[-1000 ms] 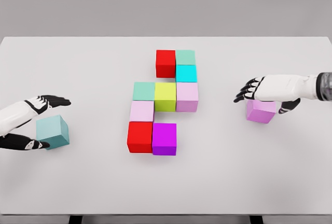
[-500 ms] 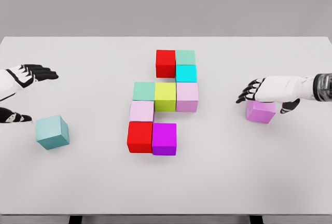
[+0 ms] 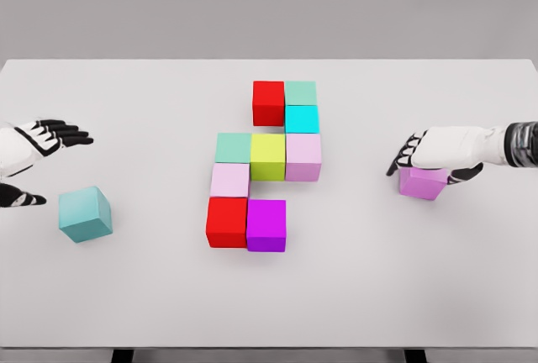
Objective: Assemble the squares on the desktop into the number 2
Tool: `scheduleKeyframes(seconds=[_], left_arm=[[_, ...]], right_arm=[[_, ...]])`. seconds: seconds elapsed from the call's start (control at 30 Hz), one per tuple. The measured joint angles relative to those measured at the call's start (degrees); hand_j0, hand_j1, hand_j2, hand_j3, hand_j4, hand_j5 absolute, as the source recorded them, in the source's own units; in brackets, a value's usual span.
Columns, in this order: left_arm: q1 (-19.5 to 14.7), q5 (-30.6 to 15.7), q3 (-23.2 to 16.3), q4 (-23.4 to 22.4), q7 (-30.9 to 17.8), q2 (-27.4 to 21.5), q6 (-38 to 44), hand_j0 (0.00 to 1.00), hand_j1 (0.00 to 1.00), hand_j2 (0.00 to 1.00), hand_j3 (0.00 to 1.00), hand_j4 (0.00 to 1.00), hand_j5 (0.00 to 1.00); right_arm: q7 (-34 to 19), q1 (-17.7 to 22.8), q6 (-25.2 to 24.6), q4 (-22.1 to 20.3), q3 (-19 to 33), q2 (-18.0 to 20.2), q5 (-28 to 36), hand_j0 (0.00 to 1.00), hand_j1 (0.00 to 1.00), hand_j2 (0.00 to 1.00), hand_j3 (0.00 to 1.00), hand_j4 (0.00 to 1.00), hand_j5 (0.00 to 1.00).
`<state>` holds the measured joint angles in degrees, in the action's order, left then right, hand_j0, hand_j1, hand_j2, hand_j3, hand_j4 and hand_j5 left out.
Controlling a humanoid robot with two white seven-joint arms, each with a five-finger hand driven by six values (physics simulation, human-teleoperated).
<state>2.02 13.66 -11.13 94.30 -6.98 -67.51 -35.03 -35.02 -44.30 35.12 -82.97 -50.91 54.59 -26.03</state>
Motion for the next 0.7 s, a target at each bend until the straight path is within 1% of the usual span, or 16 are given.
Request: scheduleKeyframes(seconds=[0.07, 0.17, 0.27, 0.3, 0.37, 0.47, 0.53, 0.6, 0.7], left_arm=[[-0.18, 0.59, -1.56, 0.36, -1.86, 0.53, 0.00, 1.00, 1.00, 1.00, 1.00, 1.00, 1.00], [-1.49, 1.35, -2.66, 0.05, -5.19, 0.69, -0.02, 1.00, 1.00, 1.00, 1.00, 1.00, 1.00], [-1.85, 1.91, -3.11, -0.67, -6.43, 0.65, -0.03, 1.00, 1.00, 1.00, 1.00, 1.00, 1.00], [-2.55, 2.32, -3.18, -0.99, -6.70, 0.71, -0.03, 1.00, 1.00, 1.00, 1.00, 1.00, 1.00], [-3.78, 4.83, -3.27, -1.92, -7.03, 1.24, -0.02, 1.00, 1.00, 1.00, 1.00, 1.00, 1.00], [-4.31, 7.10, -3.34, -2.80, -7.08, 2.18, -0.03, 1.00, 1.00, 1.00, 1.00, 1.00, 1.00], [-4.31, 7.73, -3.35, -3.06, -7.01, 2.46, -0.04, 1.00, 1.00, 1.00, 1.00, 1.00, 1.00], [-4.31, 8.01, -3.38, -3.16, -6.90, 2.60, -0.04, 1.00, 1.00, 1.00, 1.00, 1.00, 1.00], [-4.31, 8.09, -3.52, -3.21, -5.85, 2.70, -0.04, 1.00, 1.00, 1.00, 1.00, 1.00, 1.00]], right_arm=[[0.04, 0.09, -0.05, -0.07, -0.02, -0.16, 0.03, 0.78, 0.78, 0.78, 0.78, 0.78, 0.78], [0.00, 0.09, -0.03, -0.11, 0.01, -0.60, -0.28, 0.72, 0.72, 0.72, 0.72, 0.72, 0.72], [0.00, 0.00, 0.01, -0.18, -0.04, -0.81, -0.23, 0.68, 0.68, 0.68, 0.68, 0.68, 0.68], [0.00, -0.09, 0.01, -0.23, -0.04, -0.84, -0.18, 0.67, 0.67, 0.67, 0.67, 0.67, 0.67], [0.01, -0.35, 0.01, -0.40, 0.01, -0.85, -0.10, 0.67, 0.67, 0.67, 0.67, 0.67, 0.67], [0.02, -0.53, 0.02, -0.90, 0.14, -0.66, 0.00, 0.67, 0.67, 0.67, 0.67, 0.67, 0.67], [0.02, -0.62, 0.03, -1.33, 0.24, -0.44, 0.07, 0.65, 0.65, 0.65, 0.65, 0.65, 0.65], [0.29, -0.62, 0.04, -2.14, 0.28, 0.01, 0.13, 0.65, 0.65, 0.65, 0.65, 0.65, 0.65], [1.30, -0.62, 0.03, -4.17, 0.22, 1.33, 0.23, 0.65, 0.65, 0.65, 0.65, 0.65, 0.65]])
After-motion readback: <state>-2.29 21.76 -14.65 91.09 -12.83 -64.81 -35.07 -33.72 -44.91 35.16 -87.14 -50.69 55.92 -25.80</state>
